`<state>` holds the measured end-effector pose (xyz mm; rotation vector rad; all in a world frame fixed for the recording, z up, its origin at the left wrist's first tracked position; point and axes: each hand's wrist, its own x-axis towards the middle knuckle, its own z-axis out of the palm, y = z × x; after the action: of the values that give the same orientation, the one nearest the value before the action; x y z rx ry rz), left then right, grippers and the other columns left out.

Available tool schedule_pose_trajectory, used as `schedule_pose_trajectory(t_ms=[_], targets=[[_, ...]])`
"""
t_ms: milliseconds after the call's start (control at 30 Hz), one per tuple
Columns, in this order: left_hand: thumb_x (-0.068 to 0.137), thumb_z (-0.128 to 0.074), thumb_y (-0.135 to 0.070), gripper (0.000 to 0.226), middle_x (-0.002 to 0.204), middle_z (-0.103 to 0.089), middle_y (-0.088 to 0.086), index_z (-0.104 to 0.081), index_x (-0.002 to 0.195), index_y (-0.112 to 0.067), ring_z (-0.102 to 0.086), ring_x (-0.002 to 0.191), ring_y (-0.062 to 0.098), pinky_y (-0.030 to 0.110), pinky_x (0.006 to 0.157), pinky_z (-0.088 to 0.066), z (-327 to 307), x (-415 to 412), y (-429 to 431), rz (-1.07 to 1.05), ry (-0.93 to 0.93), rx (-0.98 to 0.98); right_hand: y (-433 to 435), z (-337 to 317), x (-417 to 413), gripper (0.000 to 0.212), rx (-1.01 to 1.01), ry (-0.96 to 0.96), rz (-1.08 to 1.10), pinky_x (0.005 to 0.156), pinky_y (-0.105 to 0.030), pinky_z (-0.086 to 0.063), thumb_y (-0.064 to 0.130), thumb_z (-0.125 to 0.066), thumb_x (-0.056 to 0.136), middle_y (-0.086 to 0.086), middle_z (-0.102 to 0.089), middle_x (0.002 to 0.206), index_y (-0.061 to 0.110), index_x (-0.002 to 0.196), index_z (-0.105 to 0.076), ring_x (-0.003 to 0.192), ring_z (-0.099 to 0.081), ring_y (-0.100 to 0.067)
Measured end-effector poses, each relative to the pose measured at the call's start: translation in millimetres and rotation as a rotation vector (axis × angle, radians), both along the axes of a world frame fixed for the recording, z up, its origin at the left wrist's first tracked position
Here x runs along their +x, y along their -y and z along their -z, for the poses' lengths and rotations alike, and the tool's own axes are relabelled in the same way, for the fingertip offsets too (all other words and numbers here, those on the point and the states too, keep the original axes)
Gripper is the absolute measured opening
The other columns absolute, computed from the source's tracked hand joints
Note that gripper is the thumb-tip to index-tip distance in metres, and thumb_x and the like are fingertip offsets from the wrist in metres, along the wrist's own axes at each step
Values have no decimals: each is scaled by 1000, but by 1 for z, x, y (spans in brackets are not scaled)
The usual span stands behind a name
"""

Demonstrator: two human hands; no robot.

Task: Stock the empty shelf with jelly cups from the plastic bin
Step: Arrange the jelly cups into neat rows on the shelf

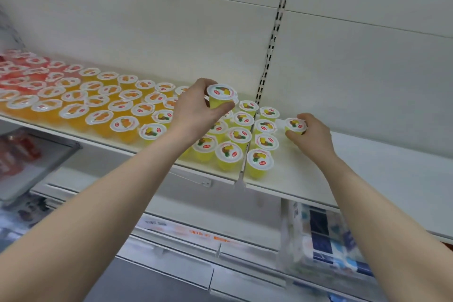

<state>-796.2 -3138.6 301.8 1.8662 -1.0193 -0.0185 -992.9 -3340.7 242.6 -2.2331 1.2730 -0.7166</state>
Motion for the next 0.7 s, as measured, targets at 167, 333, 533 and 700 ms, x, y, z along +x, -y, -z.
schedule_pose_trajectory(t_ms=[167,333,533,700], targets=[[77,-77,-45,47,97,-62,-15,-57,115,-26,-58,81,3,32,77,-52,4,3,5,1,27,22,15,6,9,42,4,14,-23,92,-42,-48,27,-71,82,-4,-65,116,20,121,-59,107,-59,-27],[75,-76,-40,44,102,-64,-12,-56,112,-27,-60,88,7,39,80,-53,3,-3,17,64,49,23,24,11,9,35,-31,-10,-61,87,-43,-48,30,-69,84,-5,-62,113,23,116,-55,101,-58,-27],[71,-80,-44,50,107,-63,-11,-56,112,-27,-61,96,8,32,84,-51,-7,-30,46,190,57,80,30,5,-6,46,-137,-194,-196,92,-35,-43,31,-66,89,-5,-57,127,24,134,-54,113,-56,-26],[70,-77,-53,51,106,-62,-8,-61,111,-27,-53,103,13,29,83,-44,-5,-61,79,305,258,192,41,-17,-28,60,-288,-412,-250,105,-43,-38,28,-59,92,-8,-43,149,21,149,-39,131,-43,-33]])
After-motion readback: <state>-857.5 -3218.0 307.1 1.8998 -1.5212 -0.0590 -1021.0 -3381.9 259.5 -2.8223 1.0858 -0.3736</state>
